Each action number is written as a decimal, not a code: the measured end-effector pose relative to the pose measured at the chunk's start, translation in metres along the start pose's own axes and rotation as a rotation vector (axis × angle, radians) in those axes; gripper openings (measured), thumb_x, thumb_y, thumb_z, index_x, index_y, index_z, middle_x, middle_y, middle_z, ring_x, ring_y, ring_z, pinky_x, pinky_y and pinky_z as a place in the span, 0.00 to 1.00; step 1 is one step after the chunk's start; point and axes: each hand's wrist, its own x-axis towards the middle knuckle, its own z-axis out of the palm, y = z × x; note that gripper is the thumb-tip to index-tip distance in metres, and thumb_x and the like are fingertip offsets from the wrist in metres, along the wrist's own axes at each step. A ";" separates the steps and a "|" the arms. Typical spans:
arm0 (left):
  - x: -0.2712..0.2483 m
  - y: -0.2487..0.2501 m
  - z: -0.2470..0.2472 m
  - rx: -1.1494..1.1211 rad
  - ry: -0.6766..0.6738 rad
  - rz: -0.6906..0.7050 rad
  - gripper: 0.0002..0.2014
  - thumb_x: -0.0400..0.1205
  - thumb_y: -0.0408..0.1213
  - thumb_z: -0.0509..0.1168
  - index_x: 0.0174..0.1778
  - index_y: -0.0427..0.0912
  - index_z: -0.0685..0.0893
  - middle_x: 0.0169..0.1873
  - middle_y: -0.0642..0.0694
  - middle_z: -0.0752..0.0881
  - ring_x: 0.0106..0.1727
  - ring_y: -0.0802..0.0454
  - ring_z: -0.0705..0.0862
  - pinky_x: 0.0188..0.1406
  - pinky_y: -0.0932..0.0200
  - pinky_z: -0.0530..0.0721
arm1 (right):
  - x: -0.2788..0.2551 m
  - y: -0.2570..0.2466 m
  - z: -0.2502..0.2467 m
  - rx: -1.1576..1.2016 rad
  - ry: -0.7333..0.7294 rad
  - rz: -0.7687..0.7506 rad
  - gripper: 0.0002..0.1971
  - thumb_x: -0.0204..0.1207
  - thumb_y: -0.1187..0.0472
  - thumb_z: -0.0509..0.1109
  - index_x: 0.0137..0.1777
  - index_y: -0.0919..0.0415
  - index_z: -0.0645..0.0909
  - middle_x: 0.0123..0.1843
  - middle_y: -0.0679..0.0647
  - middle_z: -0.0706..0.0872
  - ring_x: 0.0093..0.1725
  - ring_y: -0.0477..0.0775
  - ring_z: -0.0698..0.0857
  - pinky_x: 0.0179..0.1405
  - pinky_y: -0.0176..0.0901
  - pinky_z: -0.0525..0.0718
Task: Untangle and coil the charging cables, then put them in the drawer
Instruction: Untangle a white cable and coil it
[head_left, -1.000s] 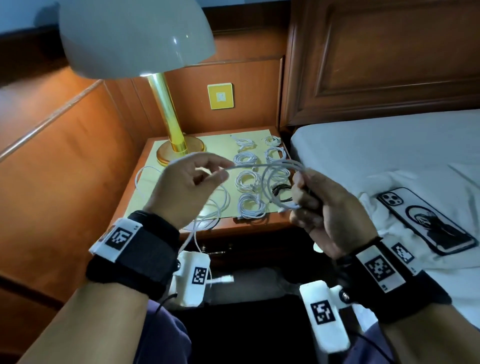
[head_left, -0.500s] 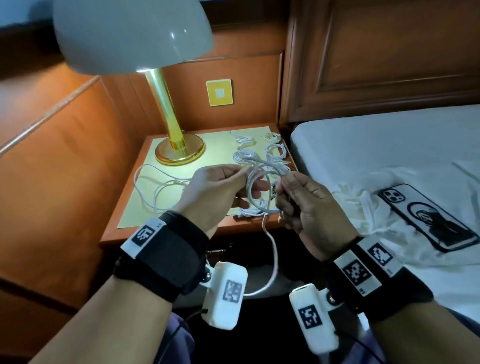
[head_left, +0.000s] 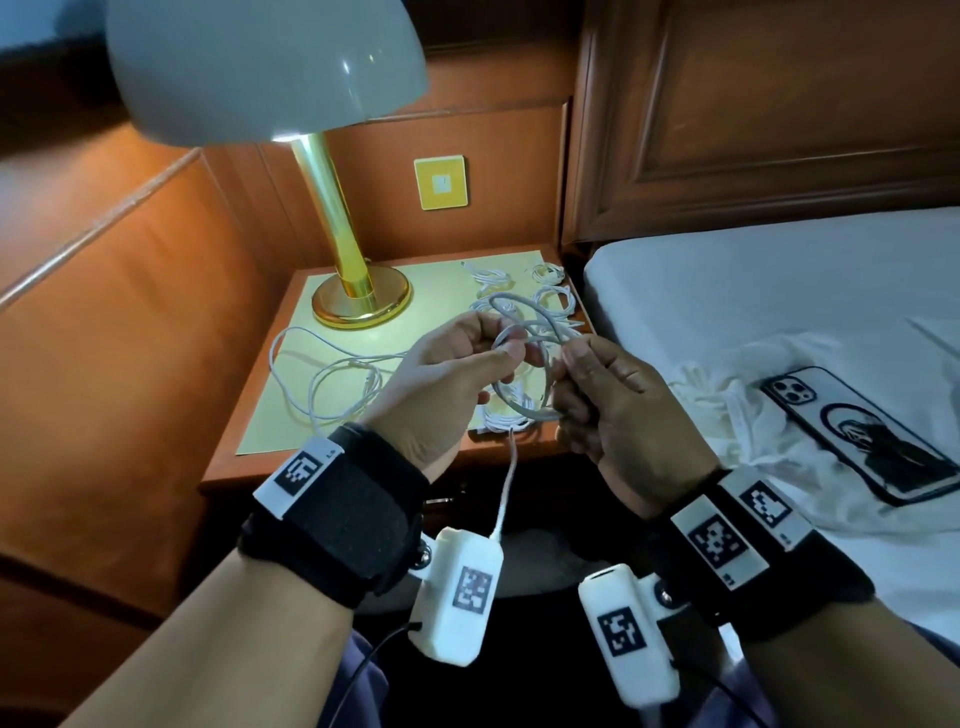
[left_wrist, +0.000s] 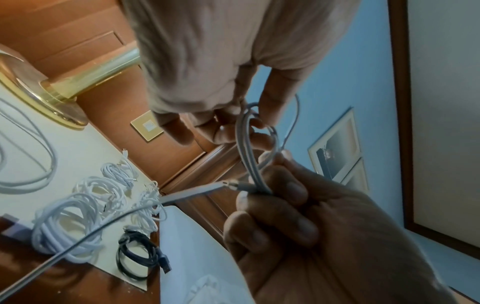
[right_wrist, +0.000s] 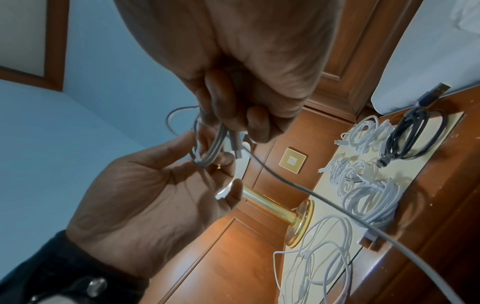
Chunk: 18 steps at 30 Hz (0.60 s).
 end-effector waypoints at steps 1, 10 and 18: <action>0.000 -0.001 0.003 -0.003 -0.002 0.009 0.06 0.76 0.39 0.66 0.47 0.45 0.79 0.36 0.54 0.88 0.38 0.56 0.76 0.41 0.56 0.69 | 0.000 0.000 -0.001 -0.002 0.002 0.001 0.16 0.90 0.57 0.57 0.40 0.59 0.77 0.25 0.50 0.67 0.23 0.46 0.61 0.23 0.41 0.58; 0.002 -0.001 0.013 -0.031 0.029 -0.090 0.20 0.74 0.38 0.76 0.58 0.46 0.75 0.32 0.47 0.84 0.35 0.53 0.79 0.38 0.55 0.70 | 0.008 0.004 -0.010 -0.191 0.144 -0.142 0.17 0.91 0.57 0.58 0.40 0.61 0.76 0.24 0.47 0.70 0.25 0.49 0.65 0.26 0.41 0.64; -0.001 -0.012 0.009 0.630 0.337 0.206 0.12 0.78 0.28 0.68 0.47 0.48 0.74 0.44 0.50 0.80 0.42 0.46 0.87 0.36 0.50 0.85 | 0.005 0.003 -0.010 -0.284 0.184 -0.301 0.16 0.91 0.57 0.58 0.40 0.61 0.76 0.26 0.47 0.72 0.26 0.47 0.67 0.27 0.34 0.68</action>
